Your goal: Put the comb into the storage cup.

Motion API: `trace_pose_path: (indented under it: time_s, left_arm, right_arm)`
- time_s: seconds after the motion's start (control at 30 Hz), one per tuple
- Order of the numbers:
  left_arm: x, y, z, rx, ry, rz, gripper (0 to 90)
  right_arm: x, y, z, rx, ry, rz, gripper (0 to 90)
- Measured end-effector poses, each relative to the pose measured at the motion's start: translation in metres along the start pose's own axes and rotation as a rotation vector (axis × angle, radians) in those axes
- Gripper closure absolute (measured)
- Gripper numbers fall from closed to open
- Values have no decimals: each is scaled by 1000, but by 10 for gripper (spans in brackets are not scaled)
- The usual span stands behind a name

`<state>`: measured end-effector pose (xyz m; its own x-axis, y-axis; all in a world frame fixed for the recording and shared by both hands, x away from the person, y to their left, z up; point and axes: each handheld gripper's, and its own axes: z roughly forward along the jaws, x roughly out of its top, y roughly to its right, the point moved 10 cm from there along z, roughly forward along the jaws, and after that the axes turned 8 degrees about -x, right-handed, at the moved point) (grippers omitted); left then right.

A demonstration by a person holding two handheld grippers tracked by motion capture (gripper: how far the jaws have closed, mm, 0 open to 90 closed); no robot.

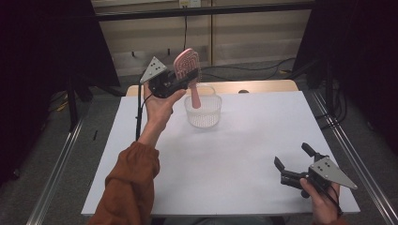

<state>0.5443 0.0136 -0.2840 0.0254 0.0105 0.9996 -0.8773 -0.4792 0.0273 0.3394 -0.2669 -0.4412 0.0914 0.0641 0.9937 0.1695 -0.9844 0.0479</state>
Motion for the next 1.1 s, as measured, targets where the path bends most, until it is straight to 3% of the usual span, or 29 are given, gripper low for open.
trace_pose_path:
  time_s: [0.2,0.6,0.8,0.93,1.1]
  left_arm:
    - [-5,-6,12,16,-16,18,640]
    - [-22,-19,22,70,-48,0,640]
    - [-32,-23,25,67,-65,-20,640]
    - [-36,-24,27,60,-46,-45,640]
    - [-47,-18,31,47,-72,-38,640]
  right_arm:
    - [1,0,-1,-3,8,-2,0]
    - [1,0,-1,4,8,-4,0]
    - [1,0,-1,5,7,-2,0]
    - [1,-1,-1,6,6,-1,0]
    - [1,-1,-1,7,6,-2,0]
